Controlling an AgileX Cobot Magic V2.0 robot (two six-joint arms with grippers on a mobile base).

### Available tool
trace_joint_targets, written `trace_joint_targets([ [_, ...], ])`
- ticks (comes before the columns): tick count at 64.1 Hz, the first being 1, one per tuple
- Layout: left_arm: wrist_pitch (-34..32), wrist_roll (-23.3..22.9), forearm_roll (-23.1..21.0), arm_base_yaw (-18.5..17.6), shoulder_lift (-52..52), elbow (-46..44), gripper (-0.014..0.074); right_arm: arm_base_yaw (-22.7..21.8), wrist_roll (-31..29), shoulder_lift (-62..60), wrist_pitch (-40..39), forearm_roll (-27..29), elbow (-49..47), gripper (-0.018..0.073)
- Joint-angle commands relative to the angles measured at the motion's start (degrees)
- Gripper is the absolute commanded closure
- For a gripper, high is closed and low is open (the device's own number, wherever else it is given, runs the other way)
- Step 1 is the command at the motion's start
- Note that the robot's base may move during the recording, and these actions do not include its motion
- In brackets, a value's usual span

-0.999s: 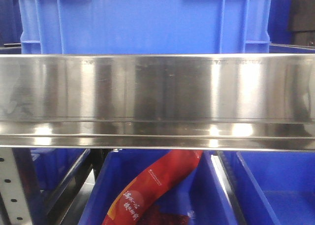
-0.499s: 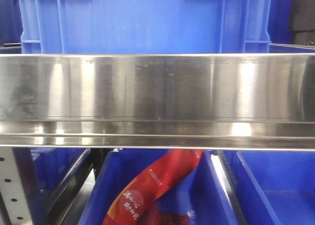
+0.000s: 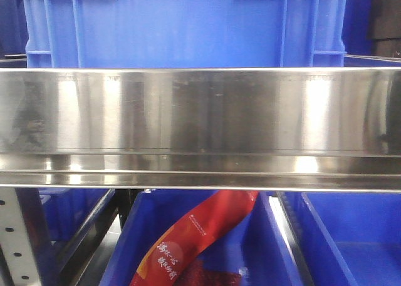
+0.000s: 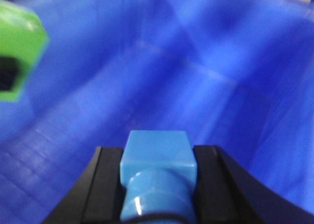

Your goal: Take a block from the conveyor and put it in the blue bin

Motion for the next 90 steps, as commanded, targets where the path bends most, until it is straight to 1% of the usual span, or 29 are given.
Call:
trace_joint_targets([
  [1,-0.6,-0.1,-0.5,-0.3,-0.2,-0.7,0.0491,0.0,-0.5,0.0,-0.9,-0.4,-0.5,0.0507],
  [5,-0.4,-0.1,-0.5,-0.3,-0.2,-0.7,0.0381,0.0,-0.5,0.0,-0.9,-0.4,-0.5,0.0371],
  [6,-0.4,-0.1,-0.5,-0.3,-0.2,-0.7,0.0353,0.0,-0.5,0.0,-0.9,-0.4,-0.5,0.0317],
  [7,-0.4,-0.1,-0.5,-0.3,-0.2,-0.7,0.0325,0.0,-0.4,0.0,-0.9,-0.4,-0.5,0.0282],
  [8,-0.4,-0.1,-0.5,-0.3,-0.2,-0.7,0.0284,0.0,-0.4,0.0,-0.9,-0.4,-0.5,0.023],
  [9,-0.4,-0.1,-0.5,-0.3,-0.2,-0.7,0.0256,0.0,-0.4,0.0,-0.9,-0.4,-0.5,0.0198],
  [10,-0.4,-0.1,-0.6,-0.3,-0.2,-0.7,0.0216,0.0,-0.3,0.0,-0.8,-0.4,-0.5,0.0167],
  [12,-0.4,-0.1,-0.6,-0.3,-0.2,-0.7,0.0166,0.0,-0.1,0.0,-0.7,-0.4,-0.5,0.0115],
  [16,-0.3,-0.1,-0.8,-0.3,-0.2,-0.7,0.0085,0.0,0.0,0.0,-0.7,-0.4,-0.5,0.0037],
  [17,-0.3,-0.1,-0.9,-0.3,-0.4,-0.7,0.0064,0.0,0.0,0.0,-0.7,-0.4,-0.5,0.0027],
  [20,0.0,-0.1,-1.2,-0.3,-0.5,-0.7,0.0034,0.0,0.0,-0.2,-0.4,-0.4,-0.5,0.0016],
  [25,0.9,-0.1,-1.5,-0.3,-1.0,-0.7,0.0024,0.0,0.0,-1.0,0.2,-0.4,-0.5,0.0046],
  [30,2.0,-0.1,-1.6,-0.3,-2.0,-0.7,0.0027,0.0,0.0,-2.3,0.8,-0.4,-0.5,0.0126],
  [32,2.7,-0.1,-1.6,-0.3,-2.7,-0.7,0.0029,0.0,0.0,-3.1,1.1,-0.4,-0.5,0.0194],
  [36,3.9,-0.1,-1.8,-0.3,-4.0,-0.7,0.005,0.0,0.0,-4.6,1.9,-0.4,-0.5,0.0304],
  [38,4.4,-0.1,-1.9,-0.3,-4.6,-0.7,0.0071,0.0,0.0,-5.3,2.1,-0.4,-0.5,0.0379],
  [41,5.4,-0.1,-1.9,-0.3,-6.0,-0.7,0.0136,0.0,0.0,-6.7,2.6,-0.4,-0.4,0.0468],
  [42,5.9,-0.1,-1.9,-0.3,-6.3,-0.7,0.016,0.0,0.0,-7.3,2.8,-0.4,-0.3,0.0512],
  [43,6.3,-0.1,-2.0,-0.3,-6.9,-0.7,0.0216,0.0,0.0,-7.7,2.9,-0.4,-0.2,0.0553],
  [44,6.7,-0.2,-2.0,-0.3,-7.3,-0.7,0.0247,0.0,0.0,-8.4,2.9,-0.4,0.2,0.0591],
  [50,8.1,-1.4,-2.0,-0.3,-10.4,0.1,0.0475,0.0,0.0,-12.0,2.5,-0.4,2.6,0.0728],
  [52,8.1,-1.5,-2.0,-0.3,-11.5,0.6,0.0564,0.0,0.0,-13.2,2.2,-0.4,3.7,0.0727],
  [57,8.1,-1.5,-2.0,-0.3,-14.5,2.4,0.071,0.0,0.0,-17.5,0.0,-0.4,7.9,0.072],
  [65,7.5,-1.6,-2.0,-0.3,-19.7,7.7,0.0707,0.0,0.0,-24.9,-5.7,-0.4,15.9,0.072],
  [75,2.7,-1.6,-2.0,-0.3,-27.3,18.6,0.0707,0.0,0.0,-35.8,-11.4,-0.4,28.3,0.0721],
  [79,-0.9,-1.6,-2.3,-0.3,-30.9,24.1,0.0707,0.0,0.0,-39.7,-13.0,-0.4,32.9,0.0721],
  [81,-4.7,-1.6,-2.6,-0.3,-33.9,28.1,0.0707,0.0,0.0,-42.1,-13.5,-0.4,35.8,0.0721],
  [90,-16.8,-1.6,-3.0,-0.3,-43.3,42.7,0.0707,0.0,0.0,-50.1,-13.7,-0.4,44.4,0.0721],
])
